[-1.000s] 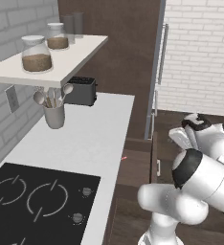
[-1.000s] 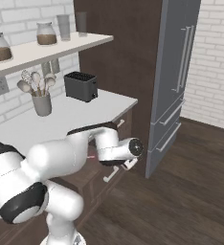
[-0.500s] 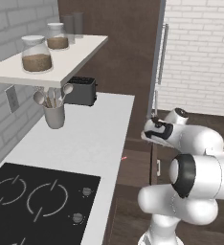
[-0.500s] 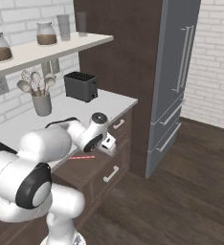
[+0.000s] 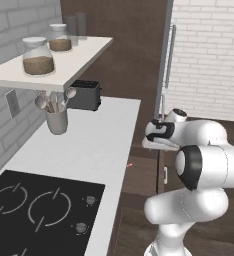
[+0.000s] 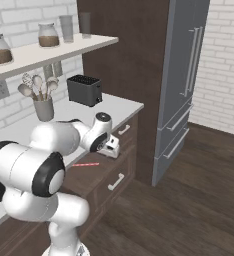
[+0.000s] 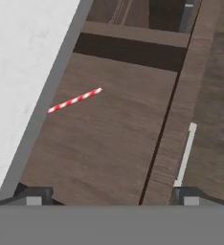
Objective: Take a straw from the drawer in front and place it inside the glass cup on the dining counter.
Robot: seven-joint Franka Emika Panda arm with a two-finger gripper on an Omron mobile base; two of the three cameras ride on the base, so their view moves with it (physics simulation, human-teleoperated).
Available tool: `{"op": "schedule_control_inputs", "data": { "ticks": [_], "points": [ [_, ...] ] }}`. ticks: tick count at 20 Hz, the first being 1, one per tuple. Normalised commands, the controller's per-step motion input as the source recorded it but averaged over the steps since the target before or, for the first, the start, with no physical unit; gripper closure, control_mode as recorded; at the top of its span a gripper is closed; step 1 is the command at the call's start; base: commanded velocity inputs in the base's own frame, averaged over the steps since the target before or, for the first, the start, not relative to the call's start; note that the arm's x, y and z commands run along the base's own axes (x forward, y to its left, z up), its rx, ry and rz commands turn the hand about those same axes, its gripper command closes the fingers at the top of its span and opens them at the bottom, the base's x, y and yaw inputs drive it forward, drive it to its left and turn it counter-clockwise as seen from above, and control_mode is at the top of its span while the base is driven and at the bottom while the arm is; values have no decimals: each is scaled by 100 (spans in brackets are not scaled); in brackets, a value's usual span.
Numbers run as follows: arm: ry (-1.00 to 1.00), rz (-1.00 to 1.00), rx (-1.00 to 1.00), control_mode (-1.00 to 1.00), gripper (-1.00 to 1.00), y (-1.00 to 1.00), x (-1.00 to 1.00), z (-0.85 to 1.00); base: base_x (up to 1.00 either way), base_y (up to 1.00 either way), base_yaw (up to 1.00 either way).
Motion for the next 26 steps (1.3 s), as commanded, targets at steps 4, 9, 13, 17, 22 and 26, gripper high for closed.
{"op": "schedule_control_inputs", "data": {
  "ticks": [4,9,13,17,22,26],
  "points": [
    [8,11,0,-100,-100,4,13,-25,0,0,0],
    [3,12,-3,-100,-100,22,11,-20,0,0,0],
    [4,10,-7,-100,-100,28,5,-23,0,0,0],
    [4,8,-10,-100,-100,27,2,-39,0,0,0],
    [4,4,-9,-100,-100,27,3,-38,0,0,0],
    [3,4,-6,-100,-100,12,0,-40,0,0,0]
  ]
}}
